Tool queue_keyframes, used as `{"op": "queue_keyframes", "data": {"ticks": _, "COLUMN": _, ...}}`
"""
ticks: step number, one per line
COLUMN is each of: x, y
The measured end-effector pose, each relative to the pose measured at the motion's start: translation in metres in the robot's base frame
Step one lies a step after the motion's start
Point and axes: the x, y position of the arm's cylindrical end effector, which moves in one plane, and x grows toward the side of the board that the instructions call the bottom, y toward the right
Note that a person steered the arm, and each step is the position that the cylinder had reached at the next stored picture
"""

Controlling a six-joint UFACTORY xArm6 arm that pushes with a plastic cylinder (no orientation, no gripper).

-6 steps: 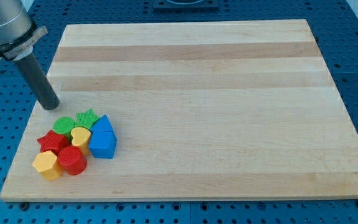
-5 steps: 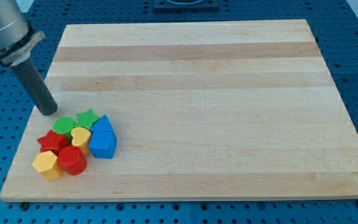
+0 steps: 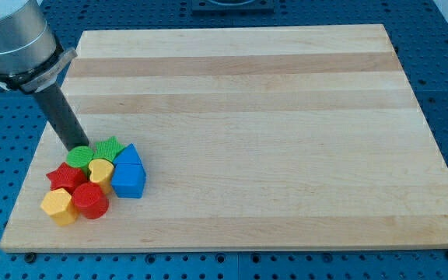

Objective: Push green circle into group of blocks

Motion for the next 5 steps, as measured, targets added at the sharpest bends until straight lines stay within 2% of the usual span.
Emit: {"op": "queue_keyframes", "data": {"ticks": 5, "x": 0.019, "y": 0.005}}
